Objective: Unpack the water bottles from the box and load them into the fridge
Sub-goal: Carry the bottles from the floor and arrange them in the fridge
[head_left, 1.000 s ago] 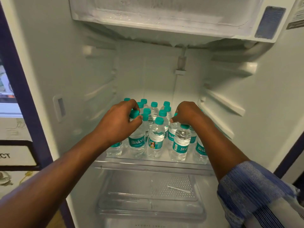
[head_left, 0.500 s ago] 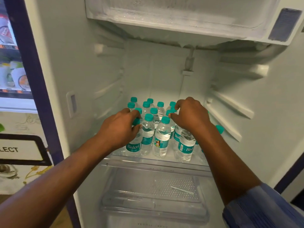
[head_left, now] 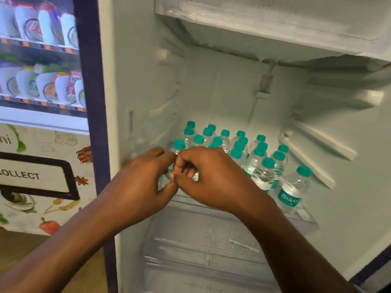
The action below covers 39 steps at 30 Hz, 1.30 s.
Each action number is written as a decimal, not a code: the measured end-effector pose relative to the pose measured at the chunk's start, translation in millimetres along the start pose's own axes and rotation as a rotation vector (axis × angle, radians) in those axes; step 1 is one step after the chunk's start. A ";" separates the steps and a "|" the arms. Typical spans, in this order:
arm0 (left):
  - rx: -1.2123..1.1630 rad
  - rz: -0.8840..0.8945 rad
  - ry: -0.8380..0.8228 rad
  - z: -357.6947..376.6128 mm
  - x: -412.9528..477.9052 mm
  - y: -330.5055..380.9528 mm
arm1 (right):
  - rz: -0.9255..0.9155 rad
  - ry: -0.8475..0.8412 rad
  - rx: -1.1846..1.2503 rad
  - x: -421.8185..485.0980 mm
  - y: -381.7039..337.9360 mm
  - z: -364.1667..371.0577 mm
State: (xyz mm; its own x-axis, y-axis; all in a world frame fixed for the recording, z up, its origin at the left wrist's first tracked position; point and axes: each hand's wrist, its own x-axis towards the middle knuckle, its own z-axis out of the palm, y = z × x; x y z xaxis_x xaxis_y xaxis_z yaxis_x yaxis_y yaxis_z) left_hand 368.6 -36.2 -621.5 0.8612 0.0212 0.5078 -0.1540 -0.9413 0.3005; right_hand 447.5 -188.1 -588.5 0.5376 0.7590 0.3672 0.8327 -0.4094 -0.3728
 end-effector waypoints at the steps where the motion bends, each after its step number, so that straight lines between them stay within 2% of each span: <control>1: -0.012 -0.009 -0.025 -6.3 -13.1 -2.0 | -0.038 -0.022 0.027 -0.9 -7.4 6.9; 7: 0.005 -0.187 -0.089 -40.2 -105.0 -31.7 | -0.192 -0.200 0.240 -9.3 -57.4 60.4; 12: 0.039 -0.399 -0.129 -50.3 -194.0 -78.7 | -0.258 -0.382 0.380 -9.6 -104.7 147.7; 22: 0.066 -1.004 -0.216 -28.2 -402.8 -152.5 | -0.351 -0.732 0.201 -25.1 -187.2 336.4; 25: 0.130 -1.229 -0.352 -15.8 -470.5 -160.5 | -0.413 -0.824 0.146 -37.0 -209.1 380.4; 28: 0.181 -1.455 -0.599 1.4 -541.9 -155.4 | -0.471 -0.949 0.086 -53.9 -236.0 413.8; 31: 0.268 -1.574 -0.761 23.8 -598.7 -136.2 | -0.566 -1.060 0.037 -76.1 -261.5 437.0; 34: 0.373 -1.674 -0.701 44.9 -634.6 -118.1 | -0.627 -1.160 0.032 -96.0 -274.0 448.7; 39: 0.219 -1.814 -0.532 80.3 -664.8 -101.3 | -0.660 -1.206 0.005 -105.5 -268.8 453.8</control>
State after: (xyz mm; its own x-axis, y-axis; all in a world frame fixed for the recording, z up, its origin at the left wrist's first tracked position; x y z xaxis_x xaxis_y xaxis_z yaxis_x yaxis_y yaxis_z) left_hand -149.3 18.0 -1054.4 -0.0631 0.8417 -0.5362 0.9974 0.0723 -0.0039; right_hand 106.8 71.7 -913.8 -0.4036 0.7766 -0.4837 0.8843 0.1954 -0.4240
